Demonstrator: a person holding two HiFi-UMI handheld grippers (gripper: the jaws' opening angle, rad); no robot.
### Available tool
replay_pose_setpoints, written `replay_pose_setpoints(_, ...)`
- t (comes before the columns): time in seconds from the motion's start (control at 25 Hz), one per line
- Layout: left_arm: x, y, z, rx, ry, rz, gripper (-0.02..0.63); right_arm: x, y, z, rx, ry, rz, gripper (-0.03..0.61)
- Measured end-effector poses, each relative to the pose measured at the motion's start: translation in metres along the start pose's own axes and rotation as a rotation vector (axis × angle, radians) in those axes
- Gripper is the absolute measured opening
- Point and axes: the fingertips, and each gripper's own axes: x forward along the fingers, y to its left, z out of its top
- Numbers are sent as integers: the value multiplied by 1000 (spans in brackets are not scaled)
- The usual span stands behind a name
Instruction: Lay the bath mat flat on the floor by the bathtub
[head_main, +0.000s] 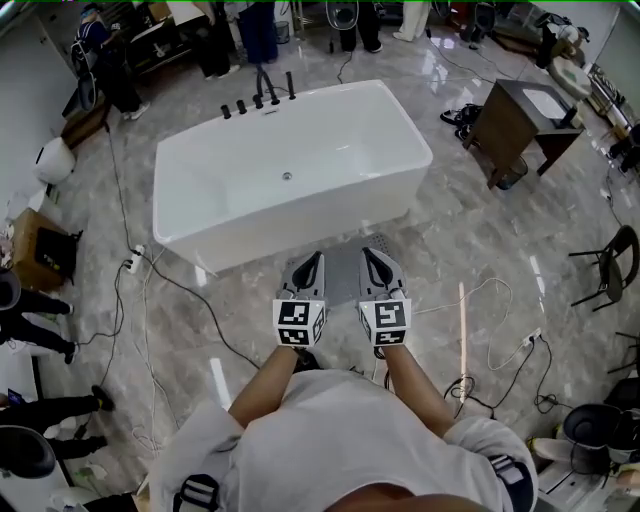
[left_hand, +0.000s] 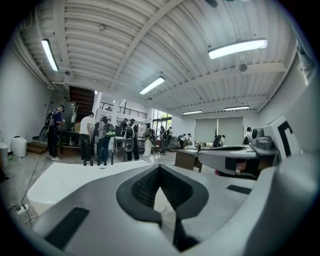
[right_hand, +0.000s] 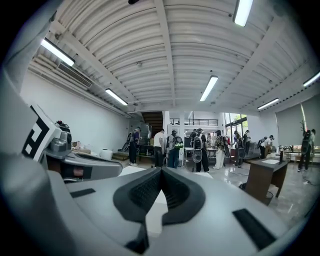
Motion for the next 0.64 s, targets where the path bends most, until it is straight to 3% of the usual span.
replay_pose_setpoints(0.64,-3,19,0,-13,-18,-46,11,11,30,11,-34,-17,-5,6)
